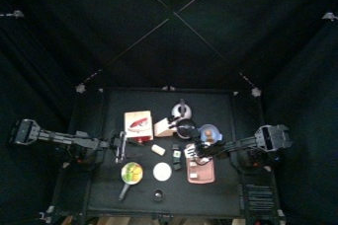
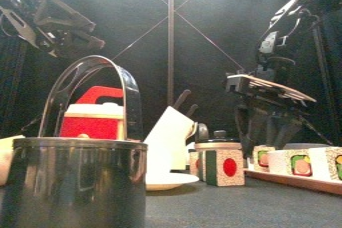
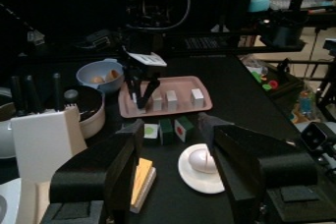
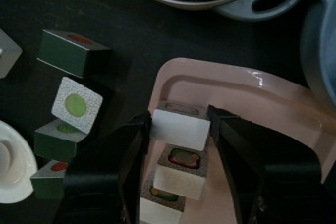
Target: Place white sushi piece to right of plate
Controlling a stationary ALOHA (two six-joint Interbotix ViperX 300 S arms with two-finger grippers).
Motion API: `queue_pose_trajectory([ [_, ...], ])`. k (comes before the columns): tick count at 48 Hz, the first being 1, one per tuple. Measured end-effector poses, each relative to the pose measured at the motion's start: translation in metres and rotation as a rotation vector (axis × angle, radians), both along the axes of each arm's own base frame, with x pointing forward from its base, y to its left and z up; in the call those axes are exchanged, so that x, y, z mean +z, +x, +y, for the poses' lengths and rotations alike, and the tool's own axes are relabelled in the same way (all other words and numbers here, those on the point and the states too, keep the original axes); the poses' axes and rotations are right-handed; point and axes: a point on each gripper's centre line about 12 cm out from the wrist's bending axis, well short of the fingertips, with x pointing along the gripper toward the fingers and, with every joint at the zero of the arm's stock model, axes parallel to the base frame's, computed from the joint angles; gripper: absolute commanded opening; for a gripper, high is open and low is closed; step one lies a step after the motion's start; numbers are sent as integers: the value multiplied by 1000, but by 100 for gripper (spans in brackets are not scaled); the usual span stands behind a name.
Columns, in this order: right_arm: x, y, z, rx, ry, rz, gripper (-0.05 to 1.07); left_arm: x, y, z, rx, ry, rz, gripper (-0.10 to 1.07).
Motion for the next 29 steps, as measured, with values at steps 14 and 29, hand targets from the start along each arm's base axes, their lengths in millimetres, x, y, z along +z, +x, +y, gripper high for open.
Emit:
queue_pose_trajectory([
  [14,40,-5,27,48,-8,-62,72,-2,-1,0,0,-1,5,86],
  [29,48,-108,48,-207,-21,150,72,-5,-3,-3,-10,-15,13,86],
])
